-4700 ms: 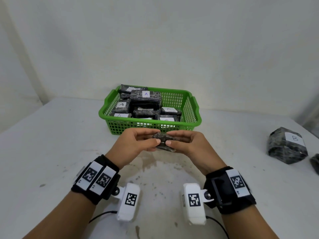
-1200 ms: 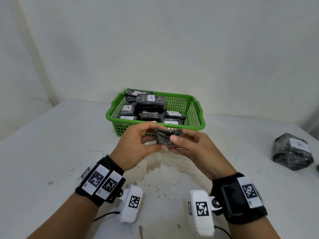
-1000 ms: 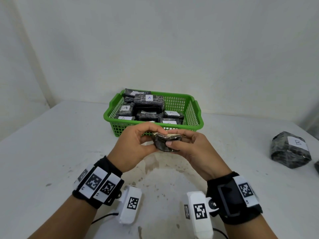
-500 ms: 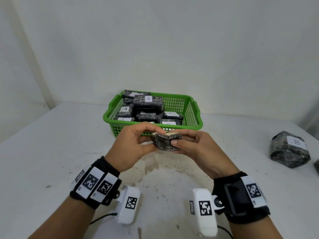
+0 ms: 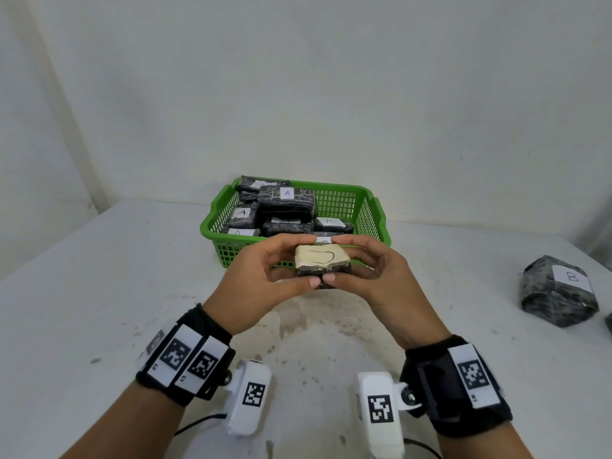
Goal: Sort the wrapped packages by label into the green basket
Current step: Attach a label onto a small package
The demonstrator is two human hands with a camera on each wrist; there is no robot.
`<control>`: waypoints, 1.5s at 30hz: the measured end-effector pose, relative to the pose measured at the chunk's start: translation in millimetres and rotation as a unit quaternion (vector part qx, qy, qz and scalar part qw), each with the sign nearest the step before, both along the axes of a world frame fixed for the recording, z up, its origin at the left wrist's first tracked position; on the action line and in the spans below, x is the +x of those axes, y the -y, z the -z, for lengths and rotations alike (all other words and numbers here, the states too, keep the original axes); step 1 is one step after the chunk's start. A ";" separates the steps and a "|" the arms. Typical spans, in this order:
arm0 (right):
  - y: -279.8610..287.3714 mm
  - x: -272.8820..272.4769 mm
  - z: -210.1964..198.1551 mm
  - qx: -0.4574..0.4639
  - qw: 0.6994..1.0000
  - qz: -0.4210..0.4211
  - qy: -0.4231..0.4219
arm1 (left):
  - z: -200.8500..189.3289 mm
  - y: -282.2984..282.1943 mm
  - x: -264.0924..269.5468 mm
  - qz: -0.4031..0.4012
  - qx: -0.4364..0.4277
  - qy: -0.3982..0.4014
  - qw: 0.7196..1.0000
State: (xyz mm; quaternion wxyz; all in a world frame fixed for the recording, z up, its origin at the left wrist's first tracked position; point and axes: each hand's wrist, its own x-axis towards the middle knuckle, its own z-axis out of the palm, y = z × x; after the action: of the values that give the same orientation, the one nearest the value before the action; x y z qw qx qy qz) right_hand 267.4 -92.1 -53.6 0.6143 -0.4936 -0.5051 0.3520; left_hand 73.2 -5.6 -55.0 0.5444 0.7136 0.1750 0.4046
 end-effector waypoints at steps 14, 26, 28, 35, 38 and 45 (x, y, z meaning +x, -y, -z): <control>-5.1 -6.6 6.8 -0.069 0.995 0.016 -0.071 | 0.8 4.4 0.9 -0.029 0.073 -0.024 0.997; -2.4 -8.7 1.0 -0.075 0.992 -0.034 -0.091 | -2.9 1.1 -2.6 -0.030 0.073 -0.003 0.997; -3.0 -8.5 1.2 -0.075 0.993 -0.015 -0.084 | -3.3 2.0 -2.1 -0.032 0.078 -0.008 0.996; -1.2 -13.9 -0.3 -0.069 0.994 -0.012 -0.083 | -3.9 4.6 -1.2 -0.026 0.080 -0.012 0.996; -0.6 -10.1 -0.7 -0.057 0.996 0.007 -0.068 | -4.7 5.5 -1.9 0.001 0.067 -0.026 0.997; 1.8 0.3 -6.0 -0.023 0.998 0.036 0.053 | -6.9 8.0 -2.4 -0.019 0.075 -0.047 0.996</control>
State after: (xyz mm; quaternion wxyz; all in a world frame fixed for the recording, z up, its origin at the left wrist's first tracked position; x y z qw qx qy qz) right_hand 267.6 -93.8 -47.6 0.5873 -0.5433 -0.5108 0.3146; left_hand 70.7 -13.6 -48.1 0.4729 0.7673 0.1832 0.3924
